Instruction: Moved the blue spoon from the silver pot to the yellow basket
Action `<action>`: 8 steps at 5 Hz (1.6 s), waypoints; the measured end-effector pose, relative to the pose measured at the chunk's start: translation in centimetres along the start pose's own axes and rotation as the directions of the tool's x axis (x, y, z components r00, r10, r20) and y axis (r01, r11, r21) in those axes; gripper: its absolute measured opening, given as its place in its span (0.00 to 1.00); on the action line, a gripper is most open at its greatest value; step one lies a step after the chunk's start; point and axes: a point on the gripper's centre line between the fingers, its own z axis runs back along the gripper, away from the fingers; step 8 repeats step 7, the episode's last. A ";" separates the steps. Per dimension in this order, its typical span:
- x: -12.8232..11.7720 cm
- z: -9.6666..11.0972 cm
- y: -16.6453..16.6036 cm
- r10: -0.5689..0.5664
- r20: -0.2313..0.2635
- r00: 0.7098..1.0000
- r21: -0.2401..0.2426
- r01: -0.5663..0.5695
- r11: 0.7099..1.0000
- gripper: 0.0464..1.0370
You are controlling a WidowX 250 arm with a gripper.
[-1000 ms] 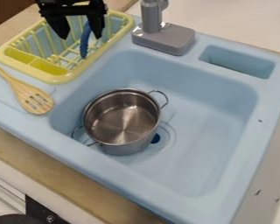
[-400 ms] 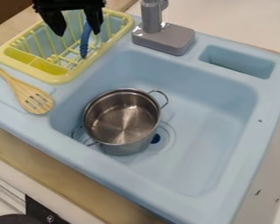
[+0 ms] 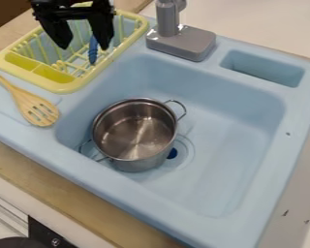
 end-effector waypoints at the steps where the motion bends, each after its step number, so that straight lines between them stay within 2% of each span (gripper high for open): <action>1: -1.1 0.5 -1.3 -0.131 -0.020 0.991 -0.022 0.131 0.991 0.96; 3: -2.3 1.2 -3.4 -0.281 -0.031 0.959 -0.054 0.279 0.959 0.96; 4: -2.9 1.7 -4.6 -0.341 -0.017 0.940 -0.072 0.339 0.938 0.96; 5: -3.3 1.5 -6.9 -0.420 -0.015 0.907 -0.106 0.416 0.903 0.96; 6: -4.1 1.6 -10.5 -0.509 0.020 0.860 -0.119 0.508 0.853 0.96; 7: -4.5 1.0 -13.3 -0.531 0.062 0.845 -0.110 0.534 0.838 0.96; 8: -4.5 1.0 -13.3 -0.531 0.062 0.845 -0.110 0.534 0.838 0.96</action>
